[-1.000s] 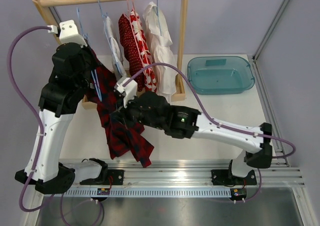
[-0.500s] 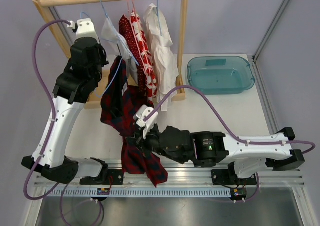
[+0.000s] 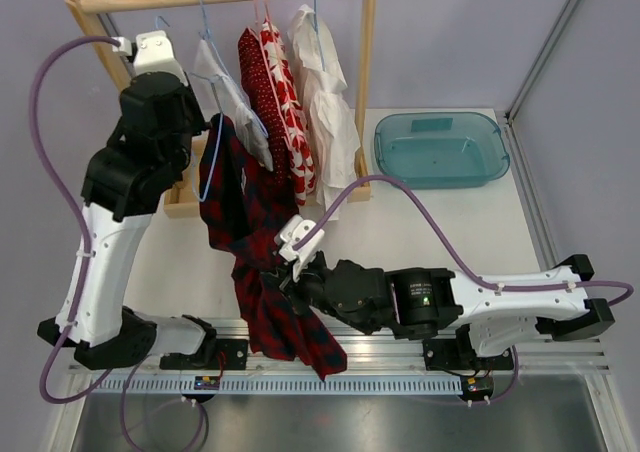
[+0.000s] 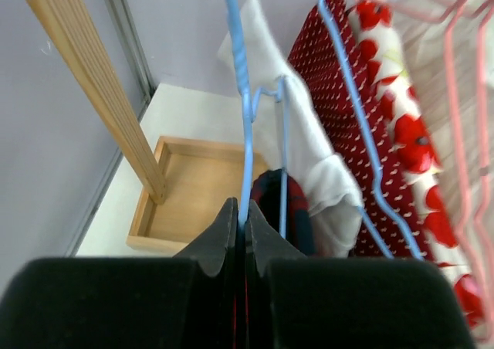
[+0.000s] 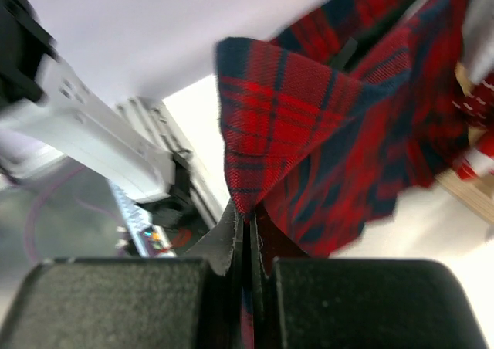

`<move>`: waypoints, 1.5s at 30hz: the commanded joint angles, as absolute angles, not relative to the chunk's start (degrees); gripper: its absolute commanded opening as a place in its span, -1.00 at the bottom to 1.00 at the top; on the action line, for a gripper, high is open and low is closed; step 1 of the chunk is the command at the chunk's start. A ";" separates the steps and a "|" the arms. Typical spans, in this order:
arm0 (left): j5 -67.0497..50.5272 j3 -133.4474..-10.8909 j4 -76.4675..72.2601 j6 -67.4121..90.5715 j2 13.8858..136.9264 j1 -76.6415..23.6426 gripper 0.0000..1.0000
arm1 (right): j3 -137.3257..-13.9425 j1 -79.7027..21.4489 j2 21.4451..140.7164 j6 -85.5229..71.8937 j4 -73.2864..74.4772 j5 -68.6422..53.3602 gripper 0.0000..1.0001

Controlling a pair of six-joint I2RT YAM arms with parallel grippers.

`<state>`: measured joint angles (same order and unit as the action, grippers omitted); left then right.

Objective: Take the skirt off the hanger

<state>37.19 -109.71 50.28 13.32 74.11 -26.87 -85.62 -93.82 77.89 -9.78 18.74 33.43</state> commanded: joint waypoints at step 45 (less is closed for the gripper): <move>-10.10 -91.88 73.22 24.69 54.06 -28.12 -1.00 | -56.94 -60.38 40.87 -2.83 19.60 62.04 -1.00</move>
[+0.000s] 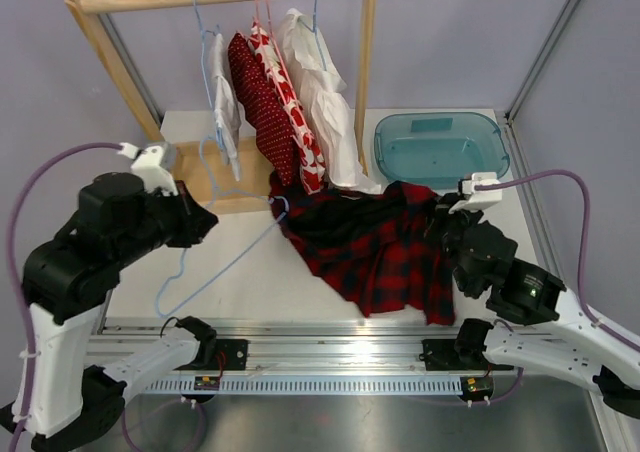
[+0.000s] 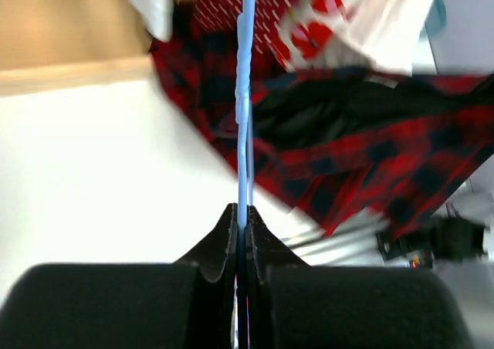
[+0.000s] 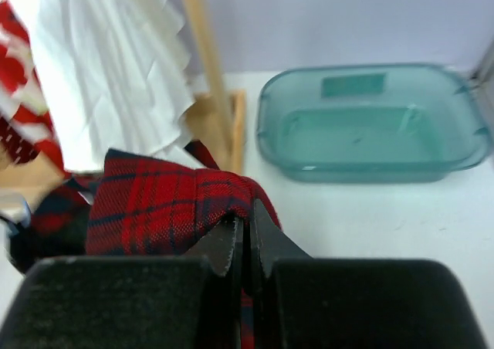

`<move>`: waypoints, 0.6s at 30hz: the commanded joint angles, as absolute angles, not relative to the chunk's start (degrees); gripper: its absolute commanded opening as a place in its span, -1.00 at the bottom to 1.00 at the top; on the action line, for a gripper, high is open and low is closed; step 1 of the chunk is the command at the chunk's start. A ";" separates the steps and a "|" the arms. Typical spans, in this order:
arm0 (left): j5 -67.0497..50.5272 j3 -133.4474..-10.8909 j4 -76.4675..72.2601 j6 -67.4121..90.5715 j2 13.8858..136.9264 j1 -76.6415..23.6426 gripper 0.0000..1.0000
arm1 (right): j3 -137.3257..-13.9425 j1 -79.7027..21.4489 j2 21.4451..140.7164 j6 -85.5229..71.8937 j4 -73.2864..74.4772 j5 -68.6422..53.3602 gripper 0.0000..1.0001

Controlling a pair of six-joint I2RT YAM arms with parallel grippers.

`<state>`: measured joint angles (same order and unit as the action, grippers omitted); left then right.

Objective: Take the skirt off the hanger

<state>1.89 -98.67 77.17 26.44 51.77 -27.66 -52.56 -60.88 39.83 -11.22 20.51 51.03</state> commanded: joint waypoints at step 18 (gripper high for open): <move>-4.61 -81.91 79.44 29.62 39.02 -28.21 -1.00 | -63.44 -56.51 37.78 10.10 12.11 60.52 -1.00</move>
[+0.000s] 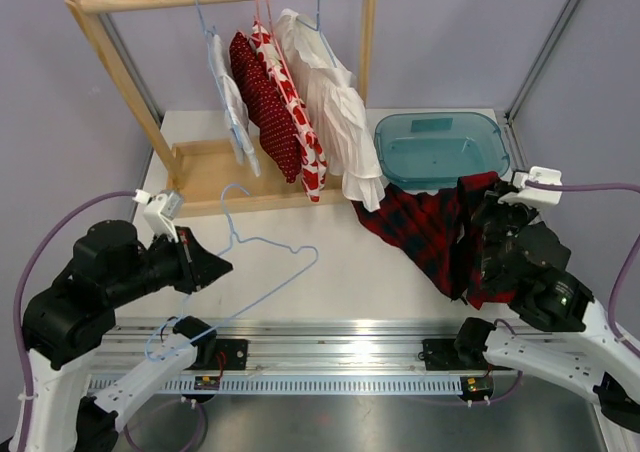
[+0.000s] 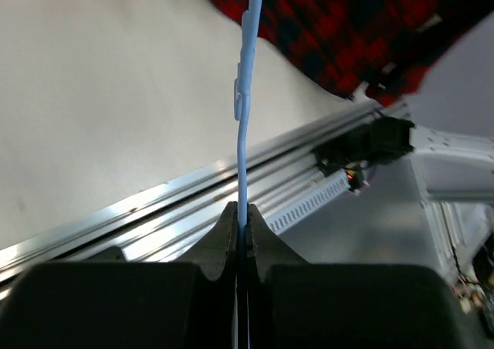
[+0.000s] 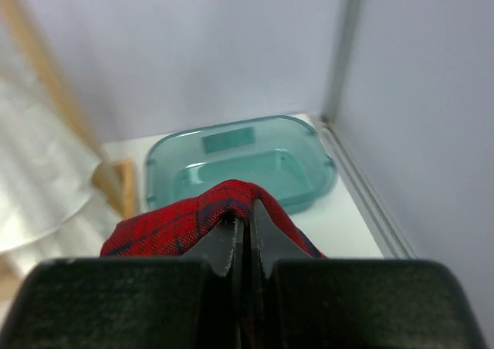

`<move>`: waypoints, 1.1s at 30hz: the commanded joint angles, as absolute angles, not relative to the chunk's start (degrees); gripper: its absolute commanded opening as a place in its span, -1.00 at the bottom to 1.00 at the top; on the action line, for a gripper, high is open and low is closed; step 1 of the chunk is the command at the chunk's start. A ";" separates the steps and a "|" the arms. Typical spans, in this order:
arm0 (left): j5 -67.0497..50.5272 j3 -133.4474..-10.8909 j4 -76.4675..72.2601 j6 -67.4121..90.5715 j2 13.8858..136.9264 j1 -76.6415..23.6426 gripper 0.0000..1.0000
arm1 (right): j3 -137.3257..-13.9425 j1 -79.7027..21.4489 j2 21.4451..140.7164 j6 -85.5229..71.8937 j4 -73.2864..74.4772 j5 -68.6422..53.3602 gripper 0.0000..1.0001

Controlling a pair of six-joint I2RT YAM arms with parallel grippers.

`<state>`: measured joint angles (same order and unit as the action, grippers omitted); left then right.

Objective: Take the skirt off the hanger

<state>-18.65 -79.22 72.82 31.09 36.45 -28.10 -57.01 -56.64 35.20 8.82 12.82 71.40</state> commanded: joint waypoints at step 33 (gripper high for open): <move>30.40 -91.22 78.05 22.59 50.62 -28.12 -1.00 | -114.93 -8.09 103.27 -3.85 15.04 12.69 -0.99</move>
<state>24.16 -86.85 79.75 24.51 48.84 -28.08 -126.85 -8.08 103.74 5.65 21.39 26.39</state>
